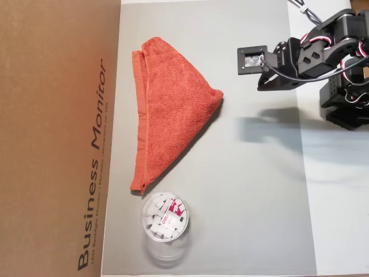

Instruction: Fold the blanket.

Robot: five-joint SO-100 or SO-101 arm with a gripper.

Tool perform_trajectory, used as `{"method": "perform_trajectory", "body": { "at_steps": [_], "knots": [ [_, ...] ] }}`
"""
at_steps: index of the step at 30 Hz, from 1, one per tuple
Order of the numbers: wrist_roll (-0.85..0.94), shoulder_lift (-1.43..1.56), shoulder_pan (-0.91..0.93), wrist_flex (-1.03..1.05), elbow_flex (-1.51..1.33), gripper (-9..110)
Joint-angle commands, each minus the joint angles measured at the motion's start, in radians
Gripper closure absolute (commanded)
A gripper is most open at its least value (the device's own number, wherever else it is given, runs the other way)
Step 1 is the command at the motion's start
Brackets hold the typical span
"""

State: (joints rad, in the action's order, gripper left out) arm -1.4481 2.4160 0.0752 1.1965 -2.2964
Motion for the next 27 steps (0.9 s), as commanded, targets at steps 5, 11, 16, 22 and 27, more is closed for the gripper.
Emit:
{"method": "perform_trajectory", "body": {
  "at_steps": [5,11,16,22,27],
  "knots": [
    [-0.003,0.221,-0.006,-0.012,-0.207,102],
    [-0.002,0.402,-0.006,-0.012,-0.391,102],
    [-0.003,0.511,-0.006,-0.012,-0.5,102],
    [0.003,0.658,-0.006,-0.012,-0.627,102],
    [0.006,0.801,-0.006,0.002,-0.715,102]
  ]
}}
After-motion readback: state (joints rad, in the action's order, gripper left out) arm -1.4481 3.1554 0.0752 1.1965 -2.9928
